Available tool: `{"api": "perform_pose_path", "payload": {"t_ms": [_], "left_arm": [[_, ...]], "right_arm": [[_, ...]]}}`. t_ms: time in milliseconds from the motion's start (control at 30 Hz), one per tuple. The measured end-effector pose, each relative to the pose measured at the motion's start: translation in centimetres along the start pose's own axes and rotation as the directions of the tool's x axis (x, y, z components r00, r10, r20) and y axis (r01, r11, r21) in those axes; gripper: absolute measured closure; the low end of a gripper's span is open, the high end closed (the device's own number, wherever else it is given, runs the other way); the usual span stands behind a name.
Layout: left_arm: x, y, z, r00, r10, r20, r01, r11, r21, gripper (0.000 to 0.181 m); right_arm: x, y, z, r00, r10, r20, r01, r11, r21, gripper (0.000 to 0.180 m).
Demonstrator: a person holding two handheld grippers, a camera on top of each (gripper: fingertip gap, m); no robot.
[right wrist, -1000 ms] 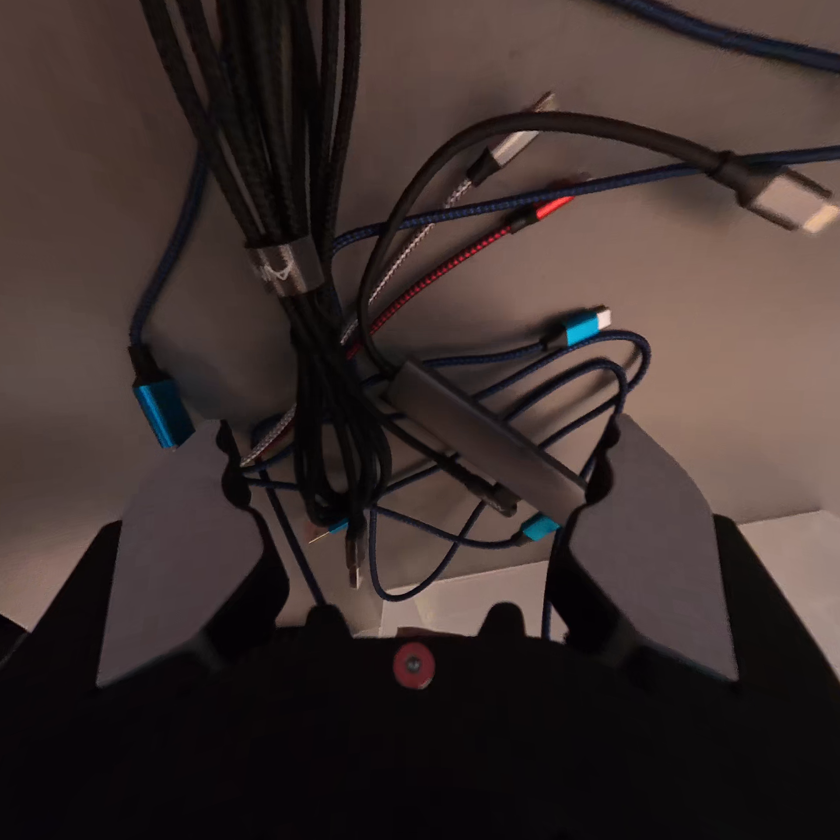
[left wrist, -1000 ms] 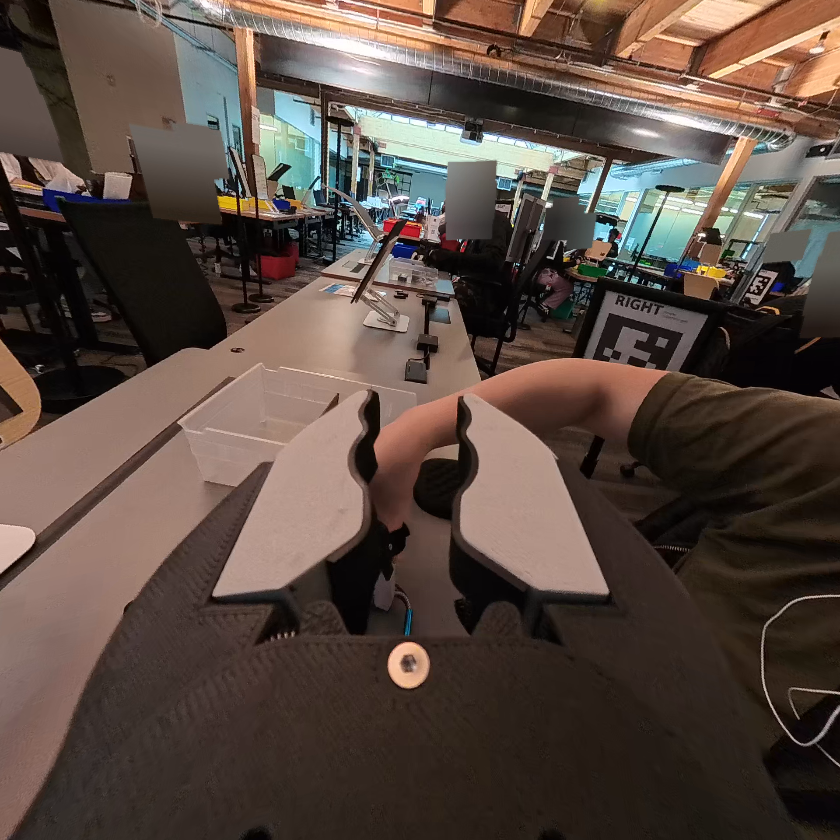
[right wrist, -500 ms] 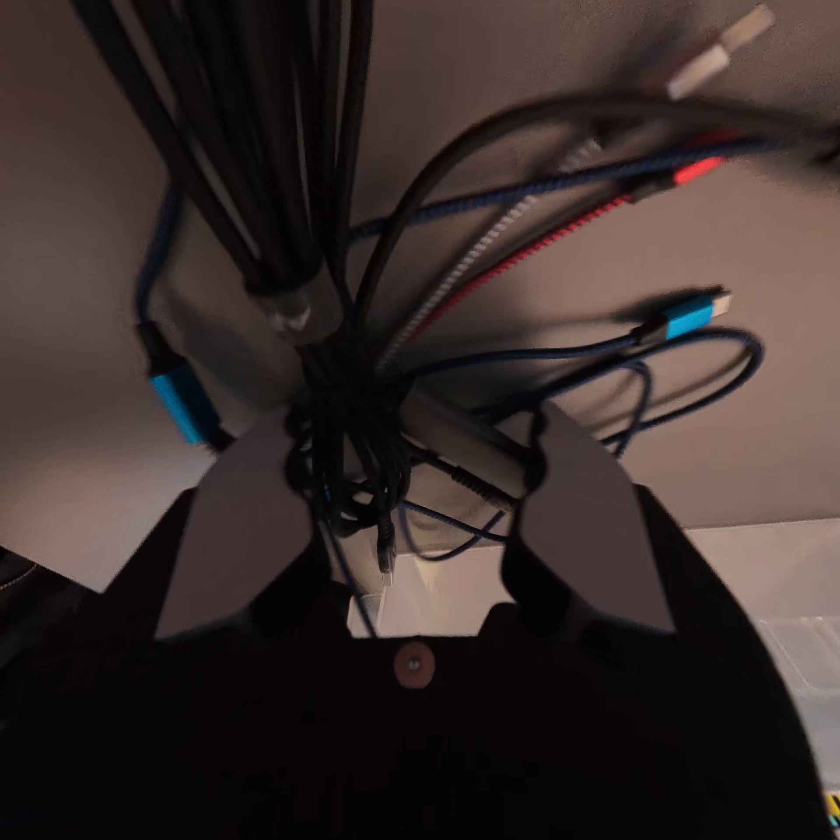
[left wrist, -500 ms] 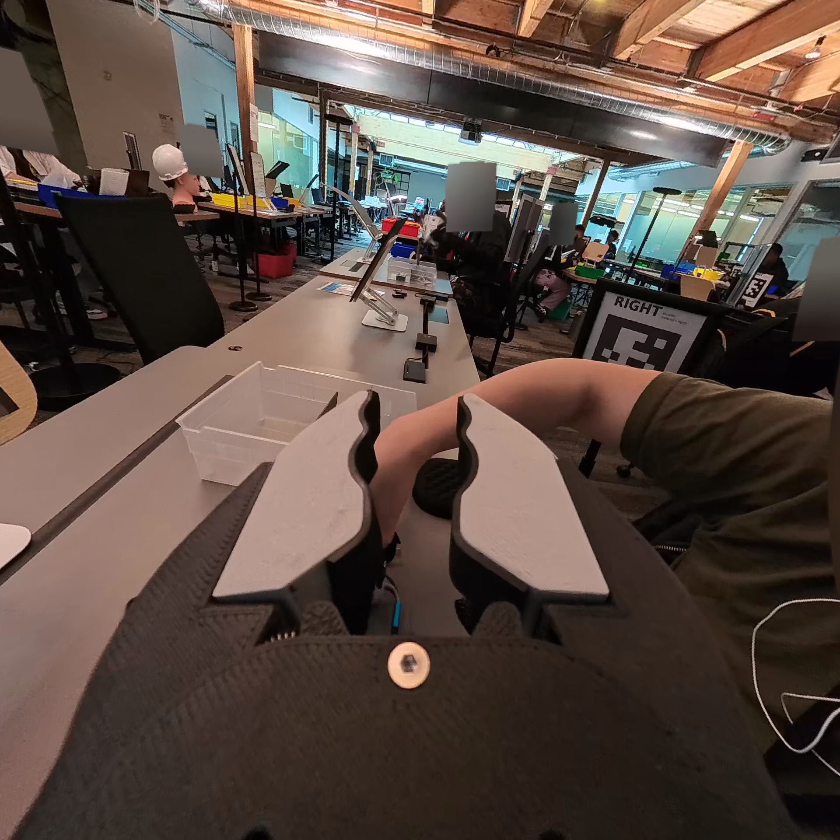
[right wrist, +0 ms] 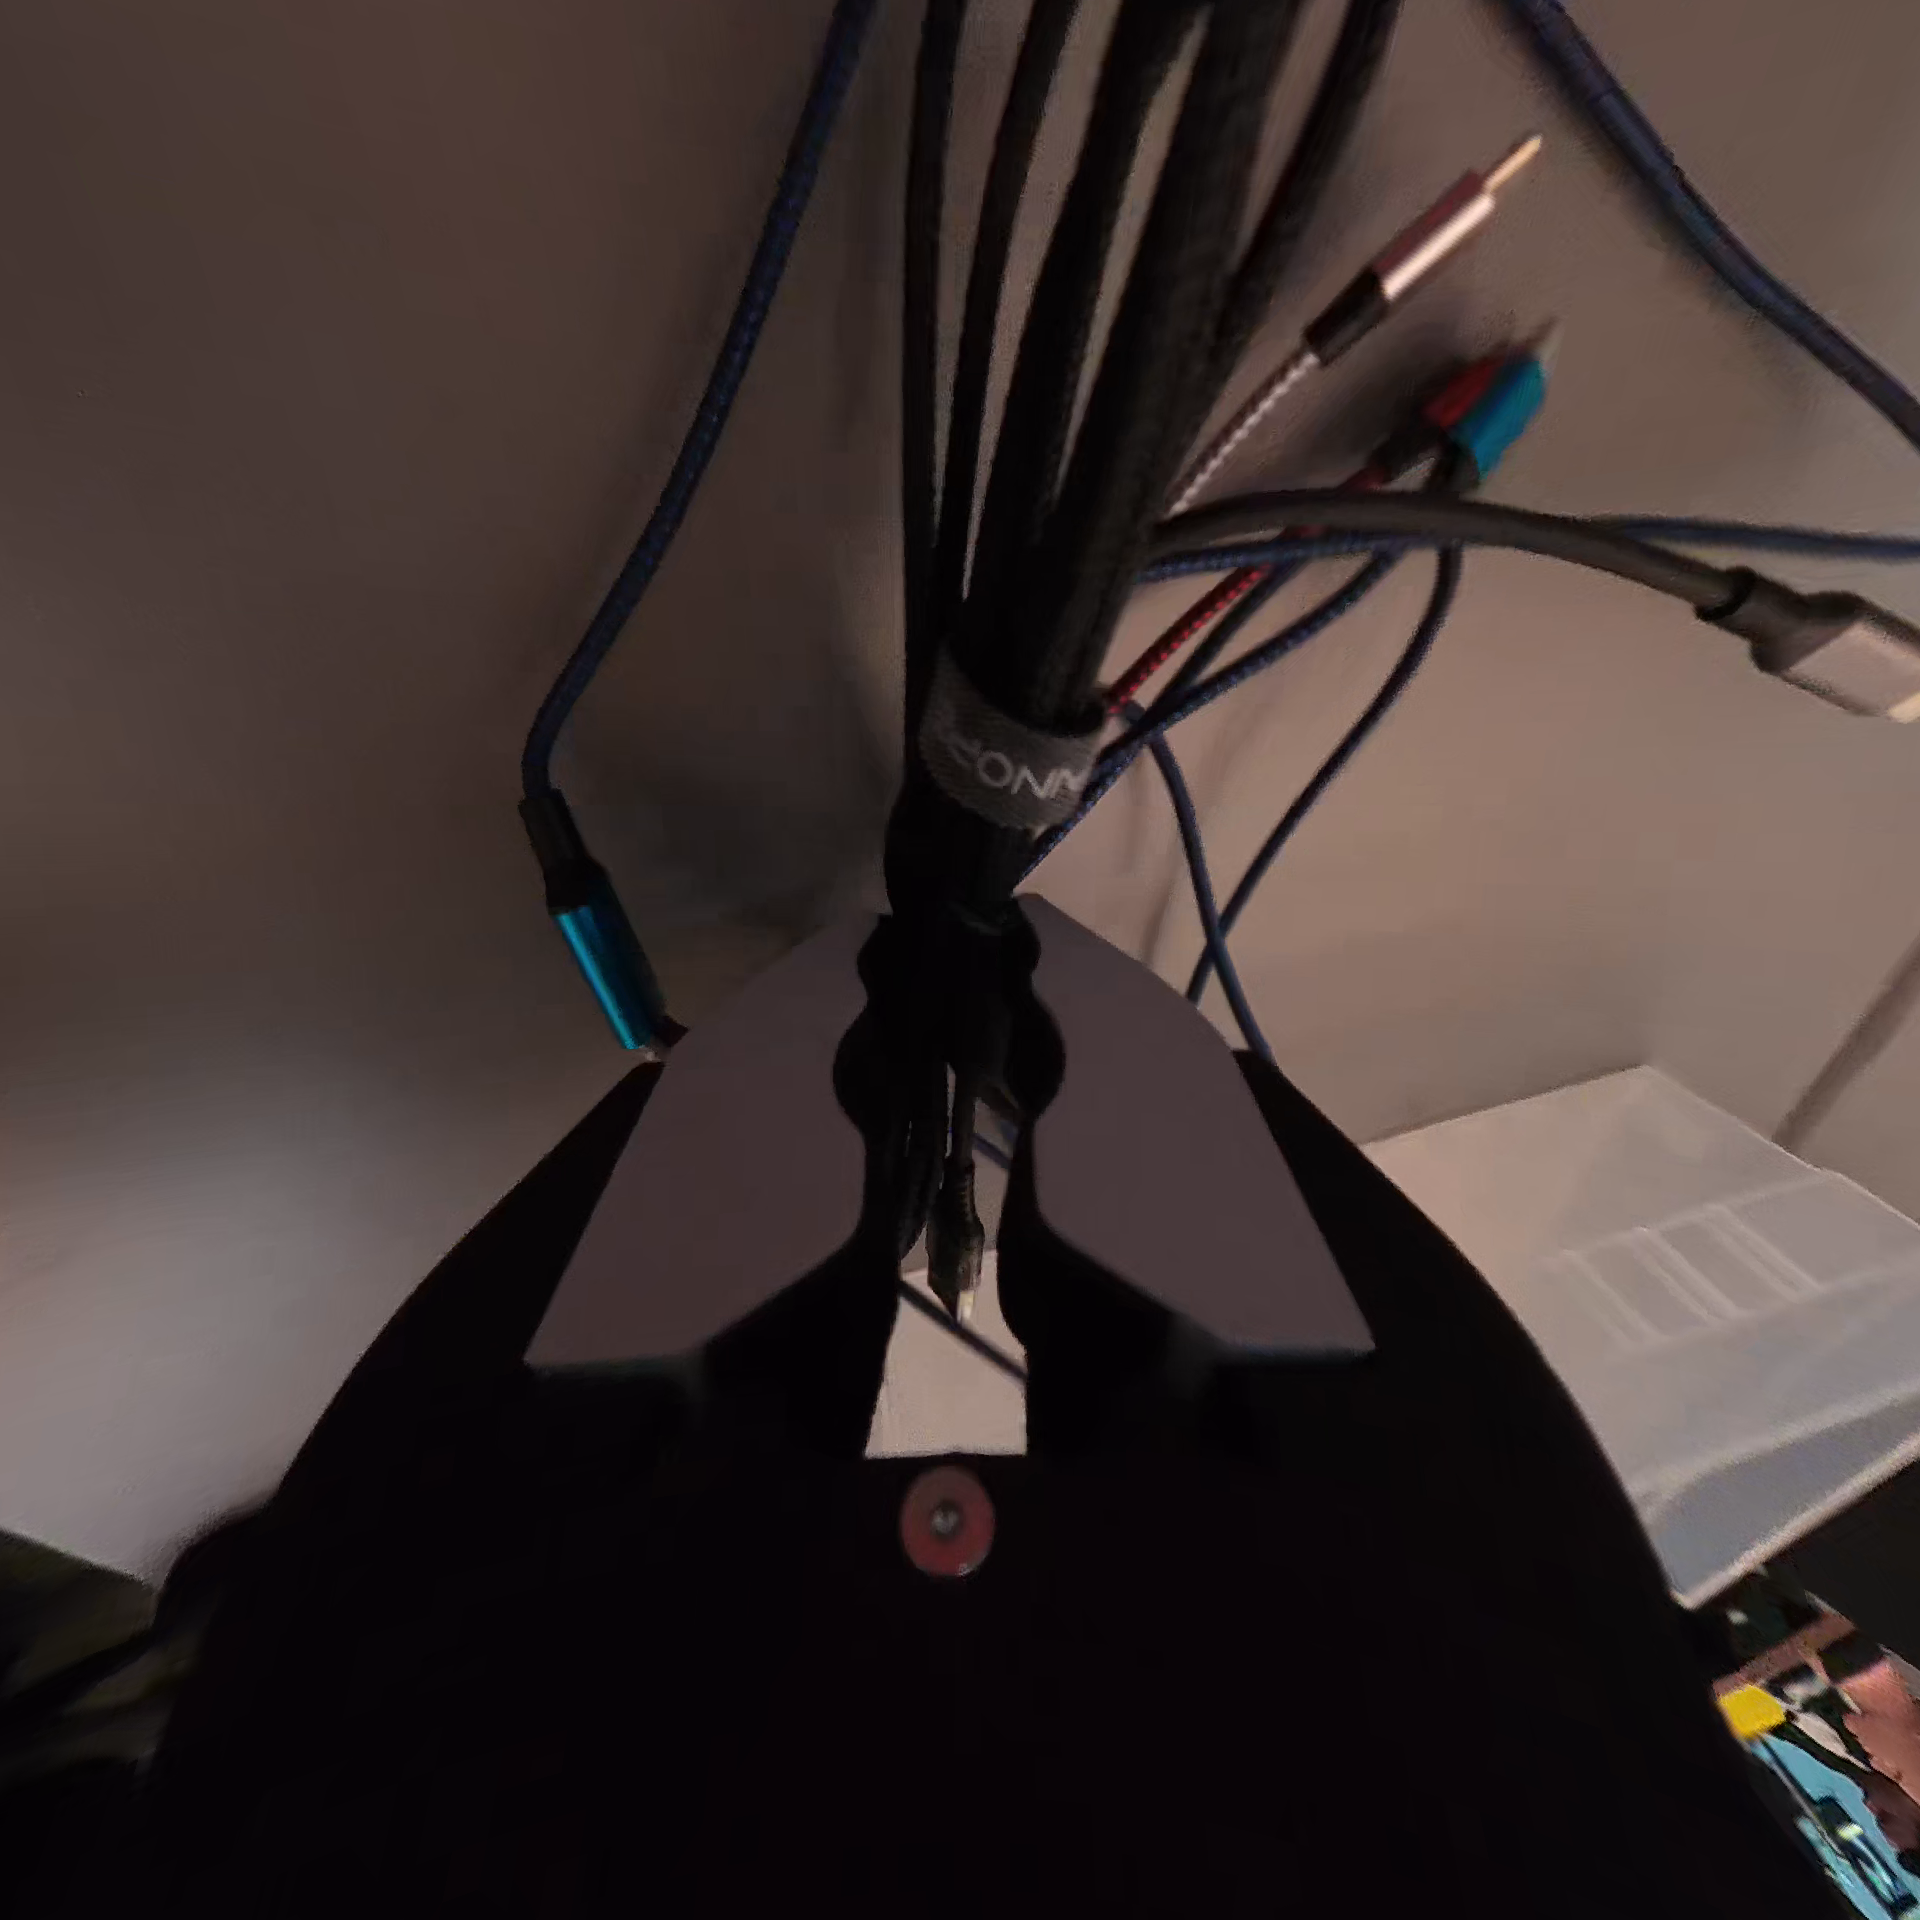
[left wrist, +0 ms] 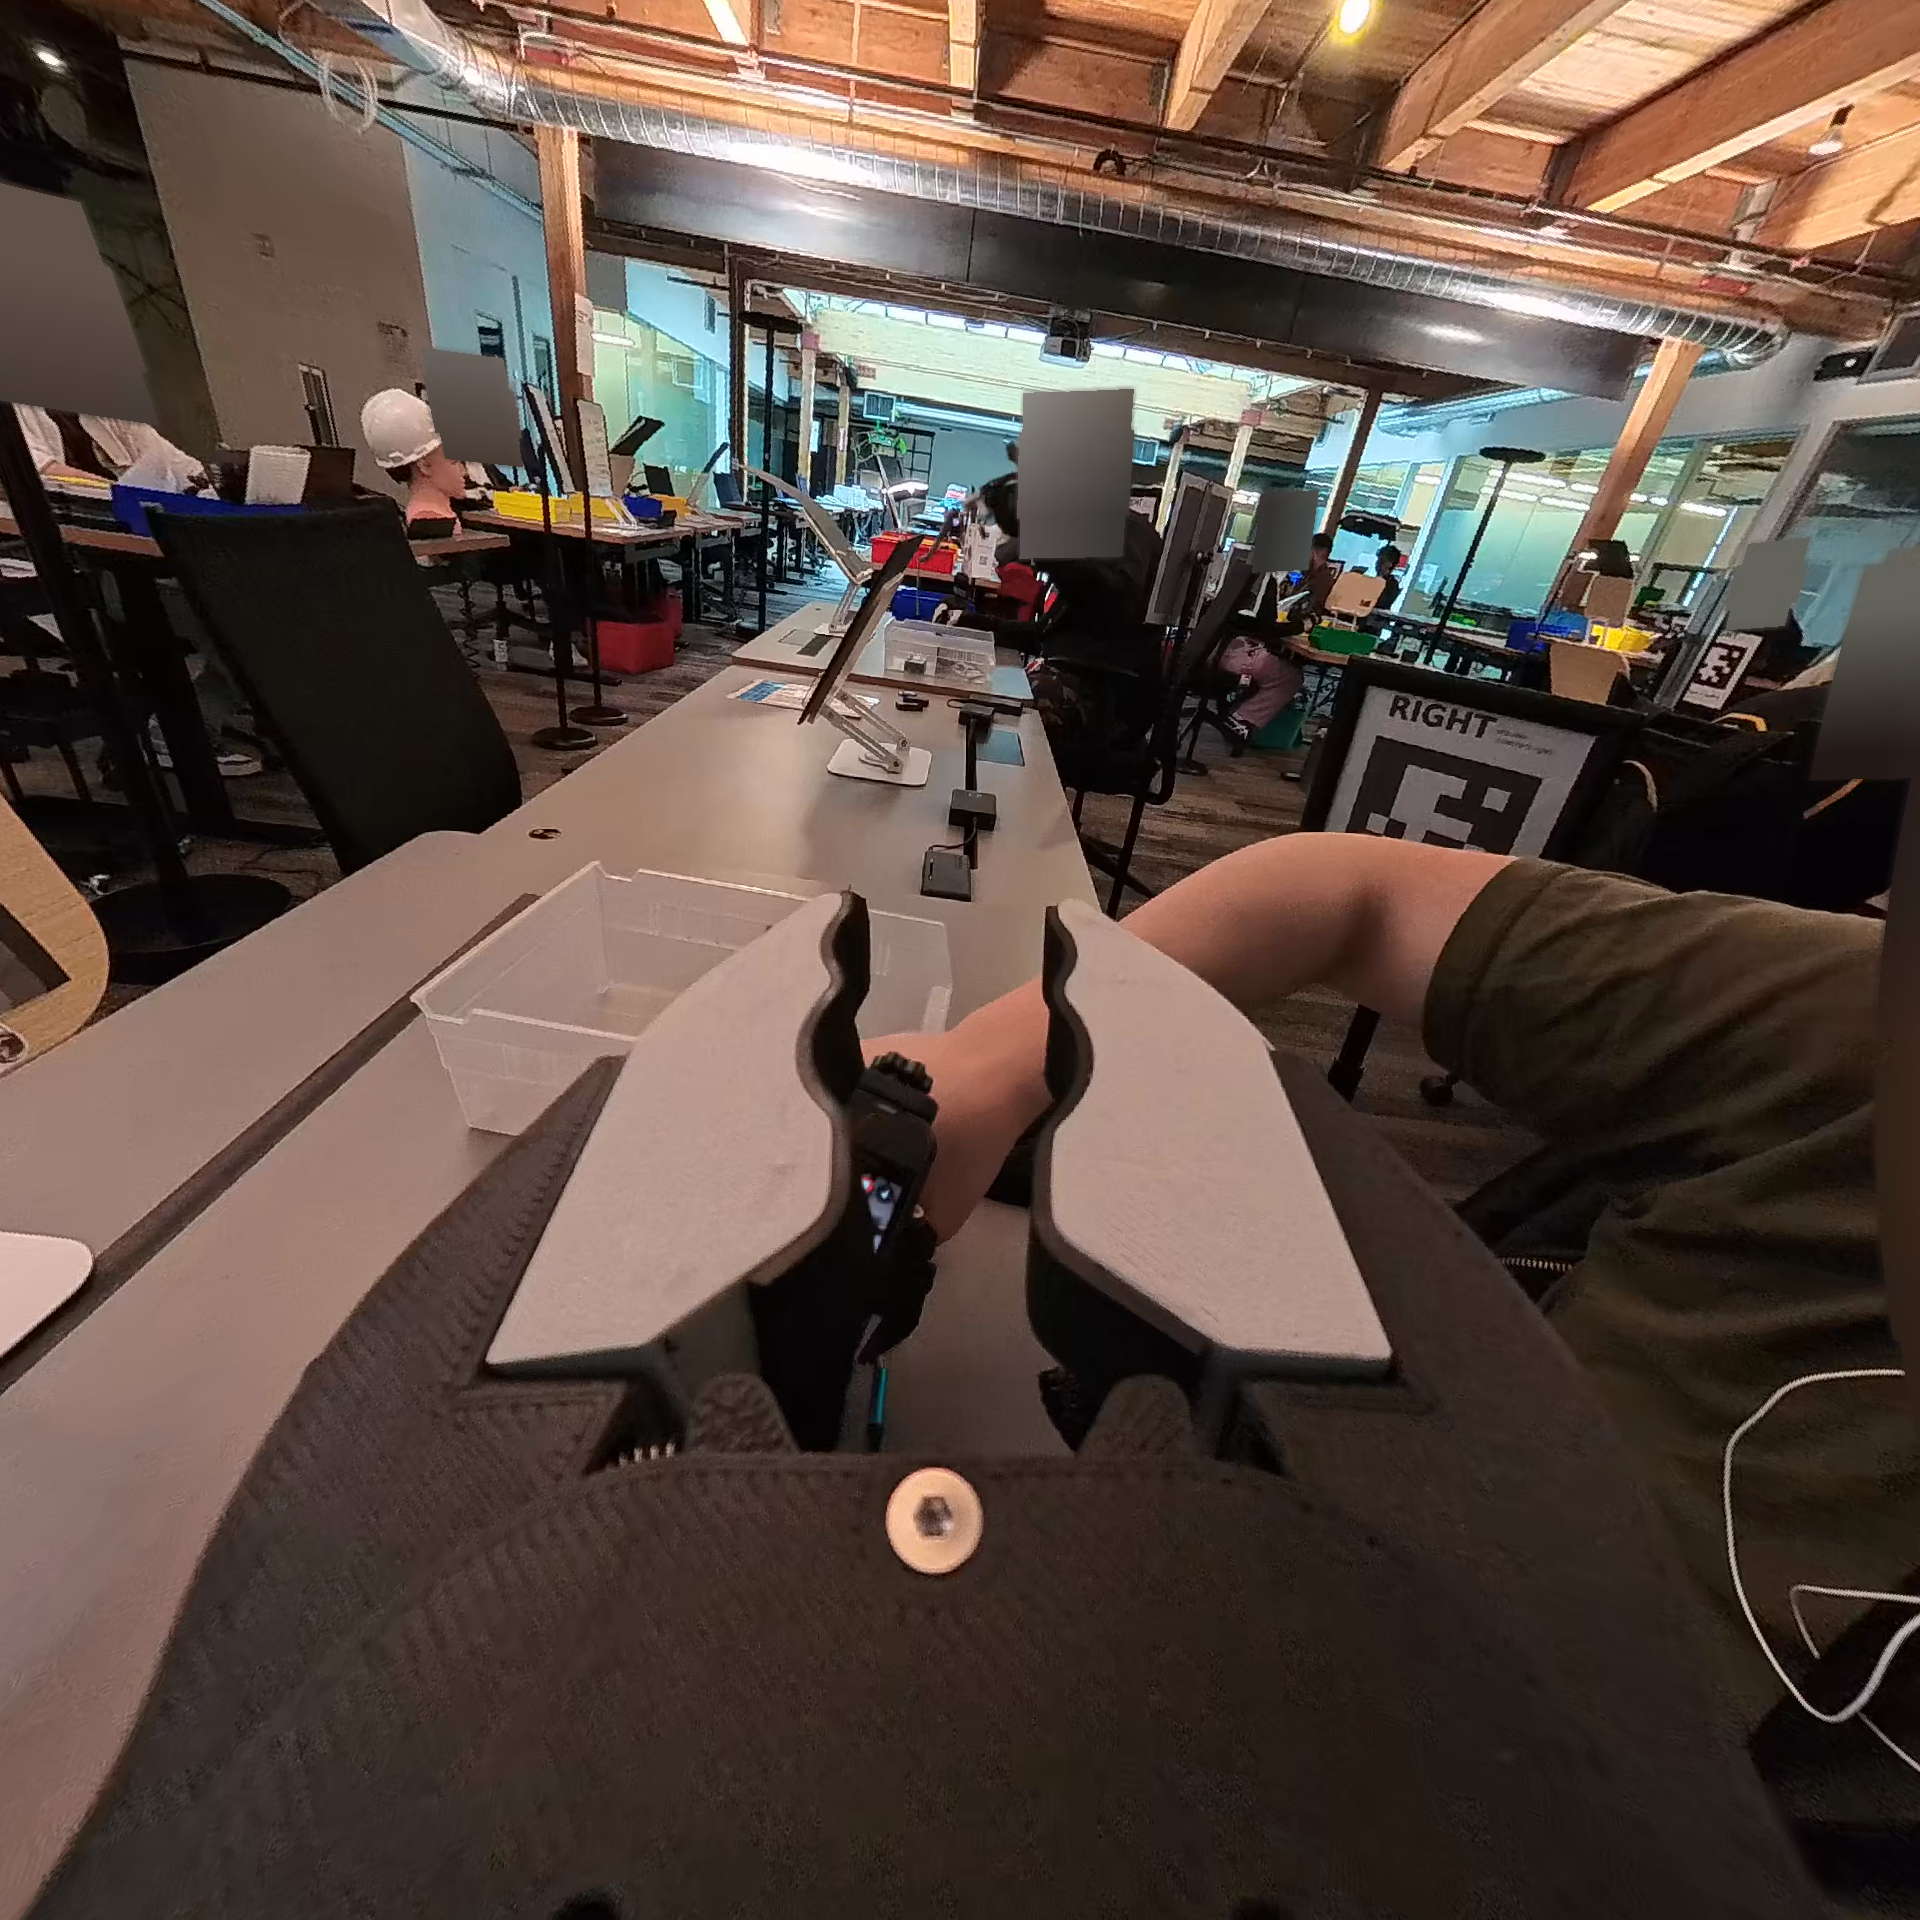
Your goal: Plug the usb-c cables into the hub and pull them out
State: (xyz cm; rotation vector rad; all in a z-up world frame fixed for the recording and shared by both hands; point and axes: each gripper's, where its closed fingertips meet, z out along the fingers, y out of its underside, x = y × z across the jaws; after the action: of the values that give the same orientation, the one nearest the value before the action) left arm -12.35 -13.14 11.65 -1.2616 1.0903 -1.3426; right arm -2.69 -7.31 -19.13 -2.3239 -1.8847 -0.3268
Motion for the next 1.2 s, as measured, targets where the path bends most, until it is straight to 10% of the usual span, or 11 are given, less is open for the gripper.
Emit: {"api": "perform_pose_path", "payload": {"t_ms": [333,1200], "left_arm": [[-0.1,-0.7,-0.9,1.000,0.004,0.010,-0.004,0.999,0.031,0.149],[-1.0,-0.1,-0.5,0.999,-0.007,0.041,0.007,1.000,0.009,0.149]], "right_arm": [[4.9,-1.0,-7.1,0.980,0.044,-0.193,-0.023,0.994,0.111,0.168],[22.2,8.8,-40.6,0.694,0.229,-0.682,-0.249,0.966,0.071,0.172]]}}
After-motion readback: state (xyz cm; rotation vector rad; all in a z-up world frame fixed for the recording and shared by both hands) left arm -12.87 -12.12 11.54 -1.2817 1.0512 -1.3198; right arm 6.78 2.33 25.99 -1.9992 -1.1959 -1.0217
